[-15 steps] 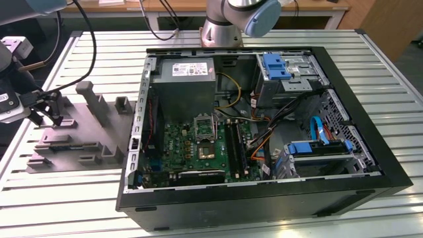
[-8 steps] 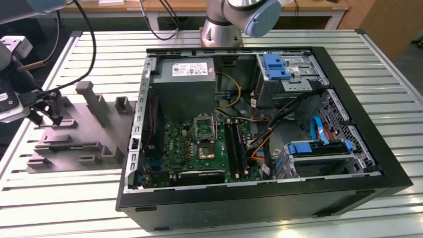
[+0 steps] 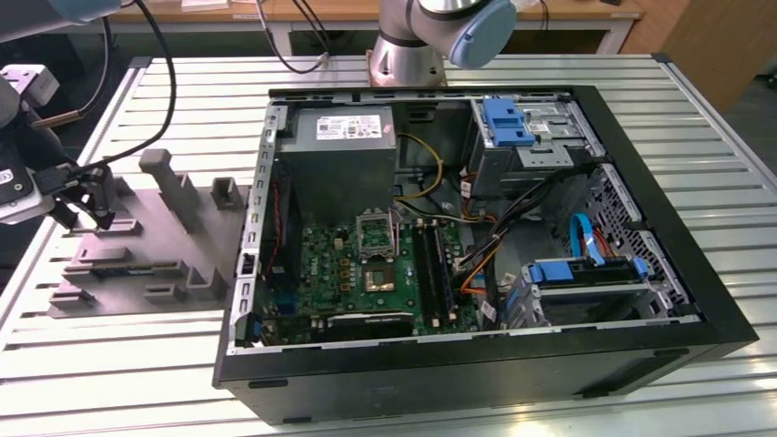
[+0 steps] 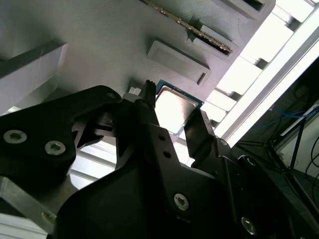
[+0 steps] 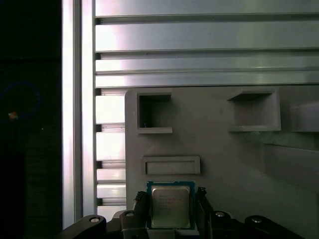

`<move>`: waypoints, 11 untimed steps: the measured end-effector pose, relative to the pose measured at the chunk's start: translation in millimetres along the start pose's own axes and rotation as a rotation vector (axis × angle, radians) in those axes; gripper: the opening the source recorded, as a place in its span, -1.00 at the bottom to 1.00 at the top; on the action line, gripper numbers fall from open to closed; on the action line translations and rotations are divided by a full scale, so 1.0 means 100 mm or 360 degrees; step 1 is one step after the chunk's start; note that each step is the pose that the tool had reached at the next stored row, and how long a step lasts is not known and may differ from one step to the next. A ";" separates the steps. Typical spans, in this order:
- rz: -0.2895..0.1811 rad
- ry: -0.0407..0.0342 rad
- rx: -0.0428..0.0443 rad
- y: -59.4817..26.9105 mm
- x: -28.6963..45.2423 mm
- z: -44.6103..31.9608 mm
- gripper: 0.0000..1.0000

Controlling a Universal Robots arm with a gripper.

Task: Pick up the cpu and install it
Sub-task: 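Pick up the cpu and move it towards the insertion slot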

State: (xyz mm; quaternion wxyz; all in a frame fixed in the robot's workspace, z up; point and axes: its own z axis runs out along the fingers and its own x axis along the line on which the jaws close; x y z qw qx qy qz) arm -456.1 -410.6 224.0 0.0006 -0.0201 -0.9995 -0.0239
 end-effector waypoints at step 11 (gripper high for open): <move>0.0000 0.0000 -0.0009 0.001 0.000 -0.019 -0.04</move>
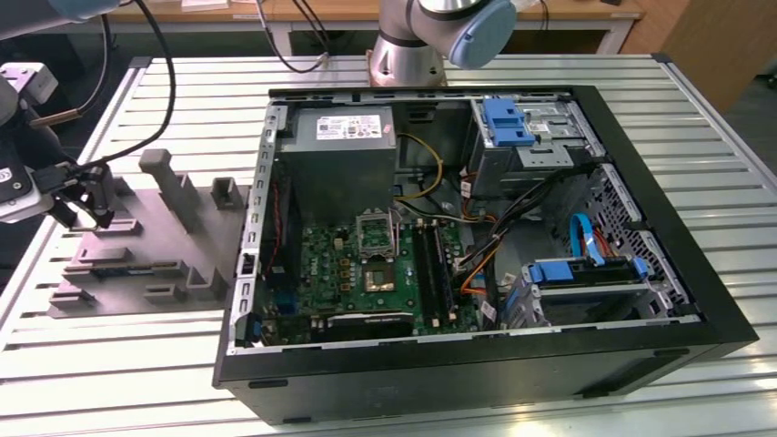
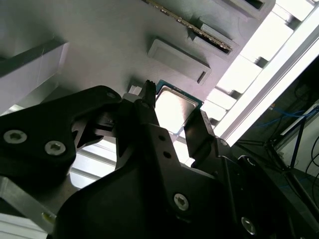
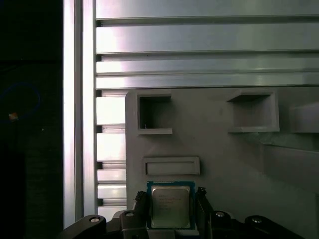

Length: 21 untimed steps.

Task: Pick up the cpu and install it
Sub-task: 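Pick up the cpu and move it towards the insertion slot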

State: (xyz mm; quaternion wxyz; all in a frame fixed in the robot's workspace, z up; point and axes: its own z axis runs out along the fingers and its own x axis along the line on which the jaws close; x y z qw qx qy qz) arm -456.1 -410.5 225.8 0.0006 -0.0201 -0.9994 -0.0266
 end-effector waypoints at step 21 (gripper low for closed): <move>0.0000 0.0001 -0.0032 0.000 0.000 -0.002 -0.04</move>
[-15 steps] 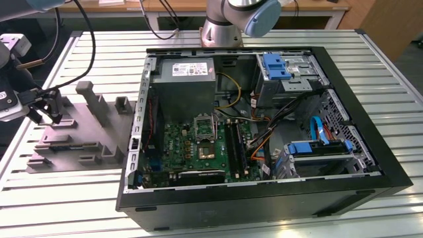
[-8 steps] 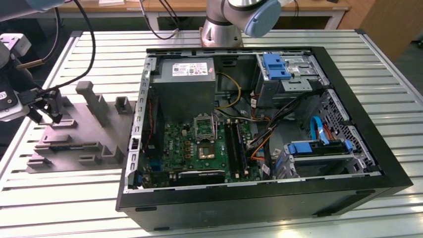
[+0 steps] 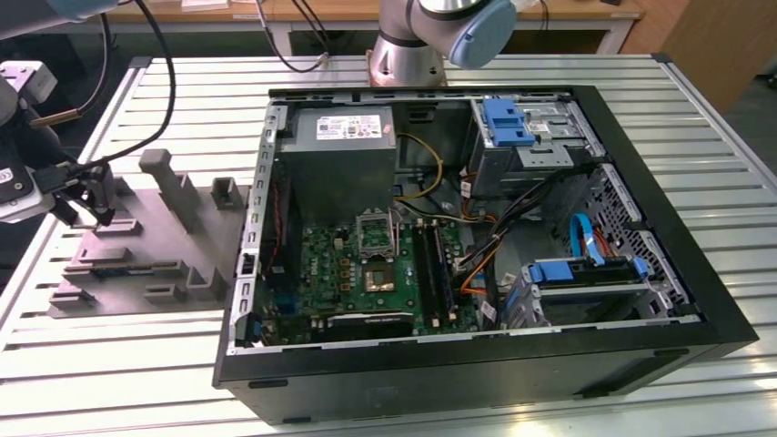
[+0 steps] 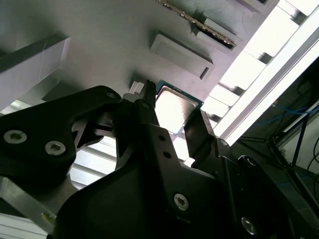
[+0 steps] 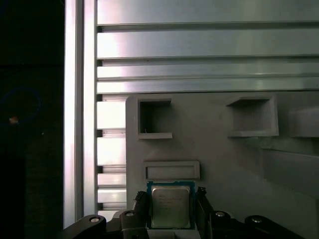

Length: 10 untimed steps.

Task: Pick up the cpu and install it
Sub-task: 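Pick up the cpu and move it towards the insertion slot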

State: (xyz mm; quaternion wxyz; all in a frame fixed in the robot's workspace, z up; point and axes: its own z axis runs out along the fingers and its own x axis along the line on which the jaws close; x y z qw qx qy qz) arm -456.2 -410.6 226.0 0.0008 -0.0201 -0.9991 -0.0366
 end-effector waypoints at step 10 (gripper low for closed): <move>0.0000 0.0001 -0.0015 0.000 0.000 -0.001 -0.04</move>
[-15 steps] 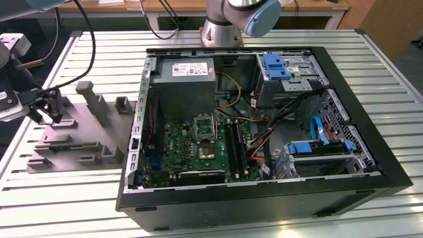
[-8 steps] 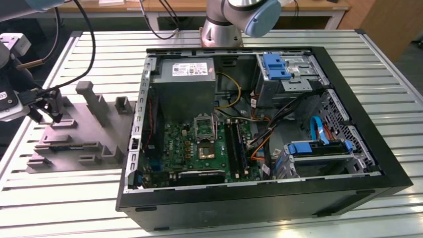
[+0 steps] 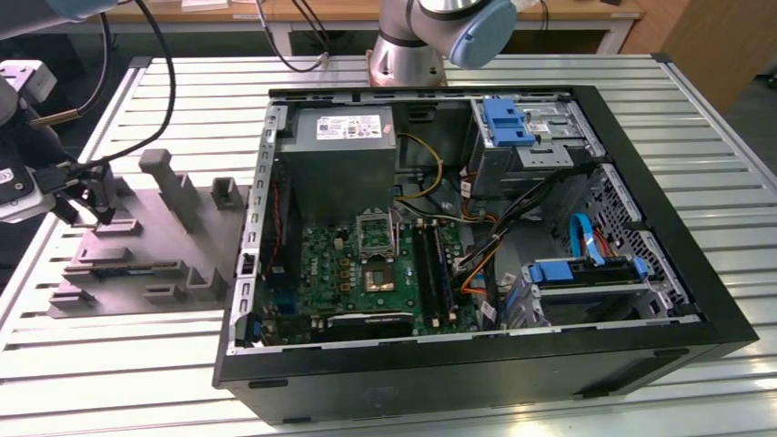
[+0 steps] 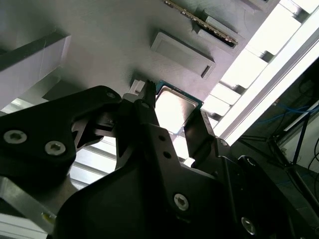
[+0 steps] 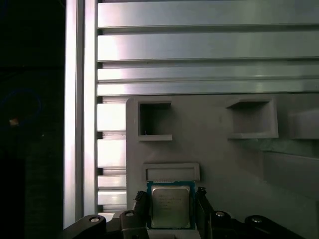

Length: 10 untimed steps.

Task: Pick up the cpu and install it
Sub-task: 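Pick up the cpu and move it towards the insertion slot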

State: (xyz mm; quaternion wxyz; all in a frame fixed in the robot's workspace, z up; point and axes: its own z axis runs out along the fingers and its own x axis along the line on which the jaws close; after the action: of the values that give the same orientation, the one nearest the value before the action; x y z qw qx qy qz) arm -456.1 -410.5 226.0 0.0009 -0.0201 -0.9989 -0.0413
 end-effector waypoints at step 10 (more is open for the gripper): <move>0.0000 0.0001 -0.0015 0.000 0.000 0.000 -0.04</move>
State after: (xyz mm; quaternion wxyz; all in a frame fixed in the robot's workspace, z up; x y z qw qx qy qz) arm -456.2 -410.6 226.0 0.0010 -0.0201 -0.9987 -0.0461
